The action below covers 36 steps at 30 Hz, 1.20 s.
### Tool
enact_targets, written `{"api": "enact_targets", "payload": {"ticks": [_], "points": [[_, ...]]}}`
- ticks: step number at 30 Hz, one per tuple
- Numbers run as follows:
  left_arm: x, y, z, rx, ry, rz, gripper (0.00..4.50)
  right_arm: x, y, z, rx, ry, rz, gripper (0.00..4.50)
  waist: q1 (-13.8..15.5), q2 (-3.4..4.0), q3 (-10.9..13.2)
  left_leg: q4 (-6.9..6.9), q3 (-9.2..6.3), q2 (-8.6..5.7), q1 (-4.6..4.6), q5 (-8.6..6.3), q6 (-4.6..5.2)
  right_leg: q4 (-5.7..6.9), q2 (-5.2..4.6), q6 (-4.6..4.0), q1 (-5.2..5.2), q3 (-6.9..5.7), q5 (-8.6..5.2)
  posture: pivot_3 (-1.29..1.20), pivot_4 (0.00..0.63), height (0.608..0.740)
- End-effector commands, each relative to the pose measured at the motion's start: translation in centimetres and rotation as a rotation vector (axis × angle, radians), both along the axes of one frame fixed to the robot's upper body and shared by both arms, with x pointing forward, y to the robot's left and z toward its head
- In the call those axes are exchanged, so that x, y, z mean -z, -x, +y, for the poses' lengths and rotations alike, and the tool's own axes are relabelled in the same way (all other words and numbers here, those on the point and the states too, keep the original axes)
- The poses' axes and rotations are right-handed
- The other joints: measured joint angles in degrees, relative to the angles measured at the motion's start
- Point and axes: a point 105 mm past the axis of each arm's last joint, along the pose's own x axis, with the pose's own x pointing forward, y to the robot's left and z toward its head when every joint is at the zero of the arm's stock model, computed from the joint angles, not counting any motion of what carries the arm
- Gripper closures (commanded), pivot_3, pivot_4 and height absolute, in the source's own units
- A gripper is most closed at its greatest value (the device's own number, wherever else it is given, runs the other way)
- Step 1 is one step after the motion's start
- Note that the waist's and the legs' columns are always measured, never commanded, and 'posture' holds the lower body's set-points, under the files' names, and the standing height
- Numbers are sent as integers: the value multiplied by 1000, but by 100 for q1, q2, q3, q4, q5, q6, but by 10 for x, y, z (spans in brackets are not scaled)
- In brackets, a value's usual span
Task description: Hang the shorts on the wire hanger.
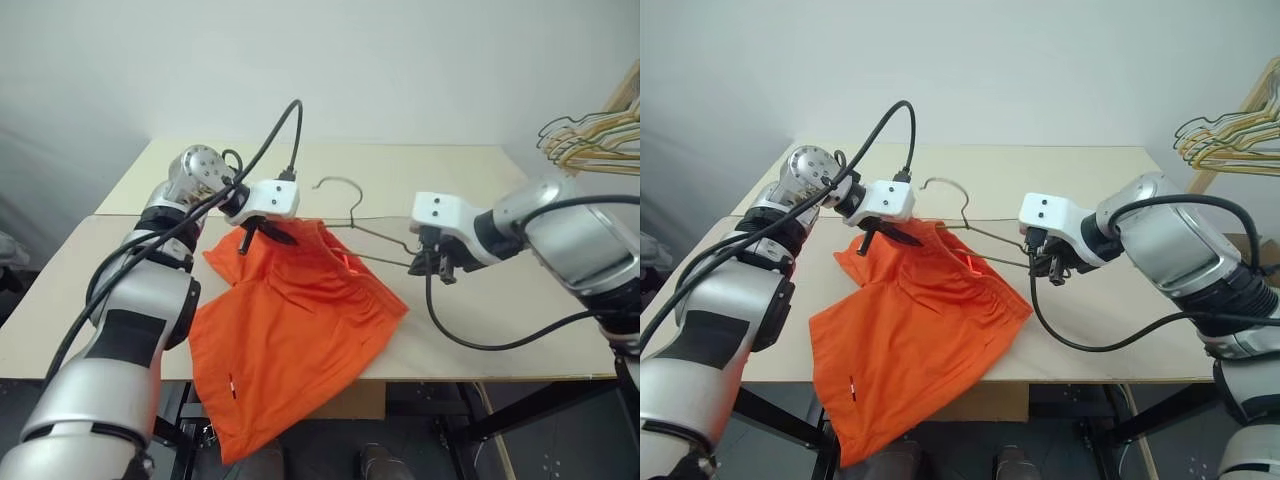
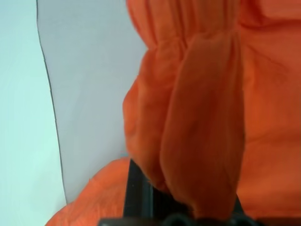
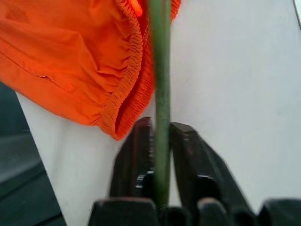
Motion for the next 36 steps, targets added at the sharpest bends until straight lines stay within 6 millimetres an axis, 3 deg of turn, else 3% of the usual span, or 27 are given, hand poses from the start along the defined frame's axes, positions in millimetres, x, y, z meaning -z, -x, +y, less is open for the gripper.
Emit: {"api": "enact_targets", "payload": {"ticks": [1, 8, 12, 17, 21, 25, 28, 36], "points": [[-20, -3, 0, -16, 73, -31, 4500, -21, 0, -16, 67, -38, -90, 2351, -3, 0, 0, 0, 0, 0, 0, 0, 0, -1, 0, 0, 0, 0, 0, 46, 0, 740], [-29, -2, 3, -50, 149, 26, 4500, -45, 6, -68, 369, -226, -168, 18, -14, -1, 0, 2, 0, -1, 4, 1, 0, 1, 0, 0, 5, 2, 1, 31, 0, 740], [-24, 1, 8, -51, 135, 61, 4500, -56, 18, -91, 505, -396, -195, 18, -34, -1, -1, 4, -1, -2, 10, 1, 1, 0, 0, 1, 12, 5, 2, 31, 0, 740], [-22, 5, 10, -37, 125, 105, 4500, -17, 53, -101, 521, -495, -165, 18, -26, -16, -10, 1, -18, -5, 17, 0, 2, -2, 3, 3, 28, -2, 1, 33, 0, 740], [-22, 6, 9, -38, 124, 116, 4500, 17, 71, -78, 498, -628, -60, 18, -118, -14, -10, 13, -24, -11, 19, 1, 2, 5, 2, 9, 33, 3, 4, 32, 0, 740], [-22, 5, 7, -41, 124, 114, 4500, 49, 72, -34, 472, -741, 24, 18, -303, -16, -10, 25, -31, -10, 62, 3, 6, 12, 6, 55, 85, 4, -17, 32, 0, 740], [-22, 4, 7, -42, 127, 112, 4500, 63, 64, -14, 508, -821, 54, 18, -384, -14, -11, 19, -32, -4, 111, 3, 6, 8, 7, 53, 131, -1, -25, 34, 0, 740], [-21, 4, 8, -47, 128, 108, 4500, 78, 56, 20, 533, -914, 141, 18, -444, -13, -10, -6, -37, -8, 102, 2, 7, -8, 5, 43, 128, -2, -19, 39, 0, 740]]}}
